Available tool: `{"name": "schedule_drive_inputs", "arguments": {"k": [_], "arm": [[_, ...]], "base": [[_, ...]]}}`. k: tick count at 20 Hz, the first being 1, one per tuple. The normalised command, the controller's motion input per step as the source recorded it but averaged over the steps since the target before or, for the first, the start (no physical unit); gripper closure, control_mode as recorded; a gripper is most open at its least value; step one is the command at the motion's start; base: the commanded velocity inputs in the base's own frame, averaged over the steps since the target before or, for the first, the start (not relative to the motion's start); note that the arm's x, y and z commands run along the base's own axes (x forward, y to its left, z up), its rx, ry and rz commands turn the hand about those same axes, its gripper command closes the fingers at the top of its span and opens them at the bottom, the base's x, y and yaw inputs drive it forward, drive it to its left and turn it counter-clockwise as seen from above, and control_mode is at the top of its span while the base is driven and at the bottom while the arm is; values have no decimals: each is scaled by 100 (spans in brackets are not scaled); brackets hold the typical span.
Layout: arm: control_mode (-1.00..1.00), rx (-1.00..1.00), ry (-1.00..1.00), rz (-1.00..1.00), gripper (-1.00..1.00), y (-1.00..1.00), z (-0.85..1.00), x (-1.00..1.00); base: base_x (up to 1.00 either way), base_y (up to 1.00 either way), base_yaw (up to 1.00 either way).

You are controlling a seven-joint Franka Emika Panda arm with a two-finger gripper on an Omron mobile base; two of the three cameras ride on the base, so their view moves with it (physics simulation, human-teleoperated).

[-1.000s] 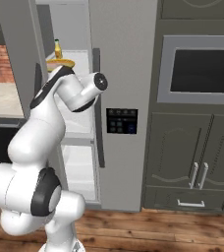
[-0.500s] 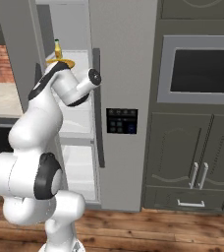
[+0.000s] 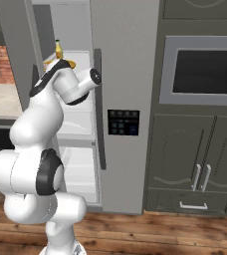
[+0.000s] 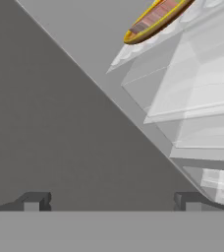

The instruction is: Retrieve the steak from the fridge and place it on the saucepan with marinade on the stove.

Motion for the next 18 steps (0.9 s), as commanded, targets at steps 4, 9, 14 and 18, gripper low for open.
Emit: {"name": "schedule_drive_inputs", "arguments": {"k": [4,9,14,18], "arm": [[-100,-1,0,19,-100,63,0,-2],[-100,-2,0,24,-100,99,0,-33],[-100,0,0,23,-100,100,0,-50],[-100,0,0,19,-100,100,0,-37]], "base": [[0,0,0],[0,0,0],[0,0,0],[0,0,0]]}}
